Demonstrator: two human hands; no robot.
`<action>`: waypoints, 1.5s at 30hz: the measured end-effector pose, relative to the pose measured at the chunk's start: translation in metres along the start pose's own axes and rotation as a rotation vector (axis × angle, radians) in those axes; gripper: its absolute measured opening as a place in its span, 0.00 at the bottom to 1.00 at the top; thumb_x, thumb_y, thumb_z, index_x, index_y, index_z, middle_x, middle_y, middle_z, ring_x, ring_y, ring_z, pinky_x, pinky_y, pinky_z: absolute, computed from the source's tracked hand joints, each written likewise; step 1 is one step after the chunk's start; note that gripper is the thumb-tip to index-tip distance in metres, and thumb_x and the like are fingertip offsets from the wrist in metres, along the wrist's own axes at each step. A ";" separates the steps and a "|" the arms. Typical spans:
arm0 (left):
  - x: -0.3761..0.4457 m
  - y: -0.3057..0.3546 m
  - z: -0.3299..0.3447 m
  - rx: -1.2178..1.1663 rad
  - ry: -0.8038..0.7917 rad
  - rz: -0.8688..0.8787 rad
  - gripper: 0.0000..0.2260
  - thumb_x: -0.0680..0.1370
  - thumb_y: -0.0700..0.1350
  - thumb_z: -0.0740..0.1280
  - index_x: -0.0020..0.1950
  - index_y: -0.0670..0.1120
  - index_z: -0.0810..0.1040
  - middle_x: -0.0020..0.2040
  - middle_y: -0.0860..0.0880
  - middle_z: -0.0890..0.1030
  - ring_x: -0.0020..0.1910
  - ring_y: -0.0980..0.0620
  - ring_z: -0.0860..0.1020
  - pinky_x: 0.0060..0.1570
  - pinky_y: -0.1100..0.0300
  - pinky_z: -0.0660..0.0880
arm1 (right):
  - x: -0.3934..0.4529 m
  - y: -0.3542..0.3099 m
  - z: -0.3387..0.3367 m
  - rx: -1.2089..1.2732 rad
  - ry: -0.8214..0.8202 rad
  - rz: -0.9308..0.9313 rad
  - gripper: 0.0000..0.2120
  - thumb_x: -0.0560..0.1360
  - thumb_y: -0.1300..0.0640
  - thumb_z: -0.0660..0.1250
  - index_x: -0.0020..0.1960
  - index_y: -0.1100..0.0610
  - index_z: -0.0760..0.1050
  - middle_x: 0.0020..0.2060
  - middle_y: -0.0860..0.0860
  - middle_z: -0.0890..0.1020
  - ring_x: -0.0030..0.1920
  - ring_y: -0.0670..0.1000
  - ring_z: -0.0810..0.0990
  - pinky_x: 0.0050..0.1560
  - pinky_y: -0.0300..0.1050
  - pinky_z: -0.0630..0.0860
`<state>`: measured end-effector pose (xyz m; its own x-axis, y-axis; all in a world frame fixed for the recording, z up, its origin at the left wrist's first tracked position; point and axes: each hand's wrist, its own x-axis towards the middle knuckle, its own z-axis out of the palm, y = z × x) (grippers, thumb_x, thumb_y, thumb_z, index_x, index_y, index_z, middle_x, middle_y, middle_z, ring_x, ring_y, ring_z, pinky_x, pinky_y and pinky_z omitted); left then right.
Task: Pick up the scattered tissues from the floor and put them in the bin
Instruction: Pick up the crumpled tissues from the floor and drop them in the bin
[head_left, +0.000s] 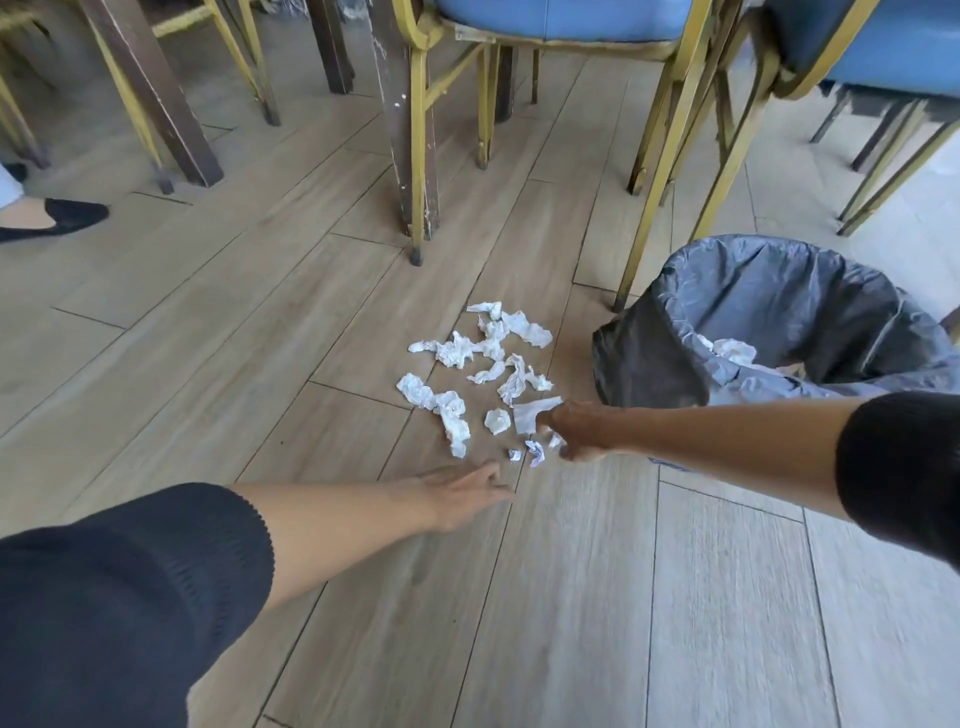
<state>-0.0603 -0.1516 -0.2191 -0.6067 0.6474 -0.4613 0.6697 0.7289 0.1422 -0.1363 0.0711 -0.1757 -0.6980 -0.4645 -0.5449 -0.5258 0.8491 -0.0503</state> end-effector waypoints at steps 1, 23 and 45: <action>0.003 -0.001 0.004 0.009 0.001 0.003 0.29 0.73 0.29 0.62 0.71 0.50 0.67 0.59 0.46 0.66 0.47 0.41 0.76 0.41 0.47 0.78 | 0.003 0.002 0.002 0.013 0.014 0.006 0.22 0.77 0.62 0.68 0.69 0.54 0.69 0.63 0.56 0.77 0.62 0.57 0.77 0.55 0.50 0.77; -0.013 -0.043 0.006 -0.279 0.280 -0.131 0.15 0.77 0.34 0.60 0.60 0.48 0.71 0.54 0.51 0.73 0.44 0.50 0.76 0.43 0.53 0.76 | 0.032 -0.003 0.031 0.107 0.040 -0.041 0.08 0.71 0.58 0.70 0.38 0.53 0.72 0.42 0.50 0.77 0.44 0.53 0.77 0.41 0.44 0.73; 0.015 -0.055 0.020 -0.394 0.144 -0.549 0.17 0.83 0.49 0.58 0.67 0.39 0.64 0.63 0.39 0.73 0.57 0.41 0.77 0.51 0.52 0.75 | 0.045 -0.021 0.046 0.340 0.142 -0.224 0.05 0.75 0.60 0.68 0.45 0.54 0.72 0.39 0.43 0.77 0.41 0.47 0.76 0.40 0.41 0.72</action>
<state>-0.0971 -0.1867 -0.2514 -0.8825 0.1645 -0.4405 0.0600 0.9685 0.2415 -0.1346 0.0437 -0.2373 -0.6574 -0.6569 -0.3693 -0.4988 0.7466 -0.4401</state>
